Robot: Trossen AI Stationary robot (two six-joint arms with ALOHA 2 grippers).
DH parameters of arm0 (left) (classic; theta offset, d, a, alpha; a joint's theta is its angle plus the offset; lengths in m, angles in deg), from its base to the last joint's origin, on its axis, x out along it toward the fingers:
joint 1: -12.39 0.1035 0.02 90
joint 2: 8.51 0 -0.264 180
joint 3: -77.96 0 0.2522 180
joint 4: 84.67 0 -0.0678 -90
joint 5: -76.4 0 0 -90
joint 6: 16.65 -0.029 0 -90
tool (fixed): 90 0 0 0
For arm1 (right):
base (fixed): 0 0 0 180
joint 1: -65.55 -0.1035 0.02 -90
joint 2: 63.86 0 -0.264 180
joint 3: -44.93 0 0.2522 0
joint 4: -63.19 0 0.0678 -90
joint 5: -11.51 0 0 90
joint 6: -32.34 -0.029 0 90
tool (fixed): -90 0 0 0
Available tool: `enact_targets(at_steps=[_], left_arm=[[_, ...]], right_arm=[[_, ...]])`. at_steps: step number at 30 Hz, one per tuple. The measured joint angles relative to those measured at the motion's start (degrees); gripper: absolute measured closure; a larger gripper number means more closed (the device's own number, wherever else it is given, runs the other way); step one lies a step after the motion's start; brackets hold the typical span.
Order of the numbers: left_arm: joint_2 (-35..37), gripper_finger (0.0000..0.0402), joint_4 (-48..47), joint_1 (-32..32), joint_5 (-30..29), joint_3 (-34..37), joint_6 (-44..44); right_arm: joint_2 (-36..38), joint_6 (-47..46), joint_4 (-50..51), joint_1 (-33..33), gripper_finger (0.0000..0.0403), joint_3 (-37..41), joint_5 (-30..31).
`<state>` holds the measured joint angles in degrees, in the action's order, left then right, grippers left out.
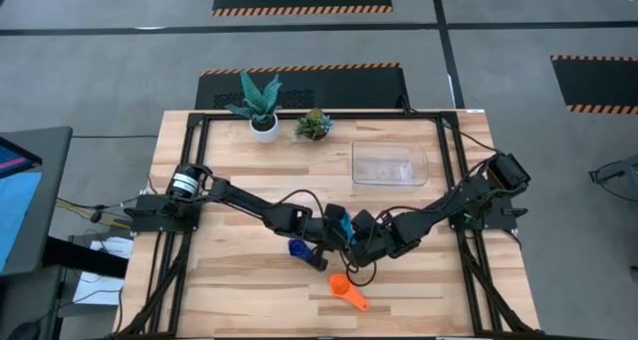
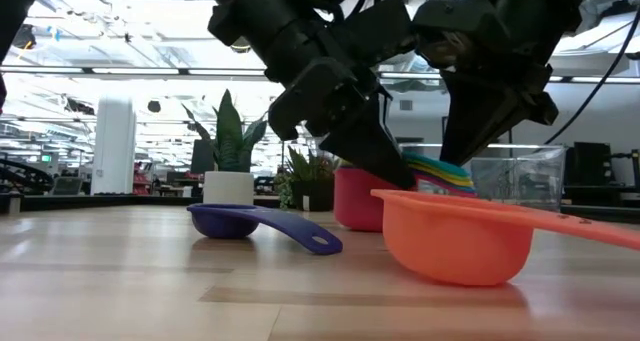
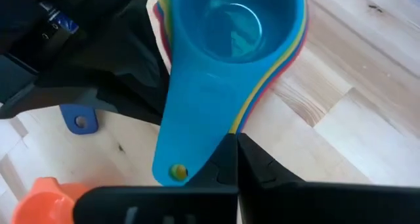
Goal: Nest measuring cups in basket
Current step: Stack the light blue measuring cup on top of the green measuring cup, then stack the orange measuring cup on top of the light blue measuring cup
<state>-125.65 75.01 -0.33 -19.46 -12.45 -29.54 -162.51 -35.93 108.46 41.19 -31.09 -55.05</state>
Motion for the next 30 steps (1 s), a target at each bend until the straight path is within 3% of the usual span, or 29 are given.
enact_targets(at_steps=[17,22,27,30], left_arm=[[0.2,0.0402,-18.7,-2.5,1.0,-8.6,0.7],[0.2,0.0402,-32.6,-4.0,2.6,-13.9,2.6],[0.2,0.0402,-33.1,-6.0,10.4,-14.8,2.7],[0.2,0.0402,-34.2,-7.2,8.9,-14.8,1.0]], right_arm=[[2.7,-0.7,4.6,-0.7,0.0394,0.0,0.0],[9.0,-0.9,8.0,-2.6,0.0393,0.0,-0.3],[17.7,-0.6,10.1,-5.9,0.0387,0.0,-0.8],[23.0,-0.4,11.0,-8.3,0.0383,0.0,-0.8]])
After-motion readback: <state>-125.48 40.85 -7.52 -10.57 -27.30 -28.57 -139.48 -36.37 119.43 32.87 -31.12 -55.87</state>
